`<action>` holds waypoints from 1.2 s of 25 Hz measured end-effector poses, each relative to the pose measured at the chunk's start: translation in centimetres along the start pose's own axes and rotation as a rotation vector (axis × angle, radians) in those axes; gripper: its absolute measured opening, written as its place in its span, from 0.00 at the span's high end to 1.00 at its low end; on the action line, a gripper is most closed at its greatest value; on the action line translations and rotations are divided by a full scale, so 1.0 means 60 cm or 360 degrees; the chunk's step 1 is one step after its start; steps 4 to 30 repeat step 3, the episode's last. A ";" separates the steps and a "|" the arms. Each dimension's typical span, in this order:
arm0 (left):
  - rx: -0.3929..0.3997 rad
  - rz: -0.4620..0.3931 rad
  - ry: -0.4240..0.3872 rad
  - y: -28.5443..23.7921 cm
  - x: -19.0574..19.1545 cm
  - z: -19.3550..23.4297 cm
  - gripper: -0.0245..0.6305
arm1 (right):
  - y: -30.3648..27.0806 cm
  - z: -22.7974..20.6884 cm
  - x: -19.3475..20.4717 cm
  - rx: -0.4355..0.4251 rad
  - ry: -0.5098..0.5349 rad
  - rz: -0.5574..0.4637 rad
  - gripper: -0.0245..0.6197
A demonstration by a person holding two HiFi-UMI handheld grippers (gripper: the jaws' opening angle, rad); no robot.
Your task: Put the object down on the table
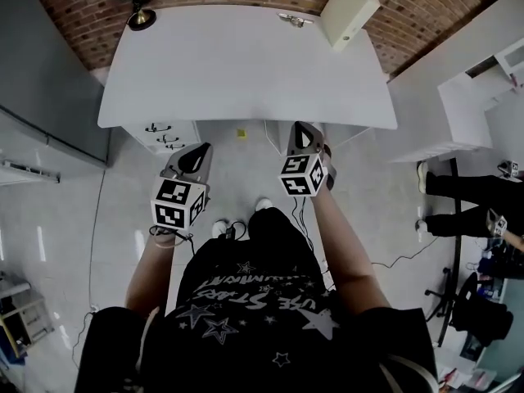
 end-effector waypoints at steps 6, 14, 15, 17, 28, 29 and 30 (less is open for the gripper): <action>-0.0003 0.0021 0.0006 0.015 0.017 -0.023 0.93 | 0.018 0.012 0.015 -0.0028 0.0018 -0.0009 0.96; -0.0003 0.0021 0.0006 0.015 0.017 -0.023 0.93 | 0.018 0.012 0.015 -0.0028 0.0018 -0.0009 0.96; -0.0003 0.0021 0.0006 0.015 0.017 -0.023 0.93 | 0.018 0.012 0.015 -0.0028 0.0018 -0.0009 0.96; -0.0003 0.0021 0.0006 0.015 0.017 -0.023 0.93 | 0.018 0.012 0.015 -0.0028 0.0018 -0.0009 0.96; -0.0003 0.0021 0.0006 0.015 0.017 -0.023 0.93 | 0.018 0.012 0.015 -0.0028 0.0018 -0.0009 0.96; -0.0003 0.0021 0.0006 0.015 0.017 -0.023 0.93 | 0.018 0.012 0.015 -0.0028 0.0018 -0.0009 0.96; -0.0003 0.0021 0.0006 0.015 0.017 -0.023 0.93 | 0.018 0.012 0.015 -0.0028 0.0018 -0.0009 0.96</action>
Point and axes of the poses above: the fingertips, and each gripper's own axes: y backward along the fingers, z to its left, x out of its underside, the point moved 9 cm from there along y, backward along the fingers, and after that the axes turned 9 degrees about -x, right-handed, at the moved point
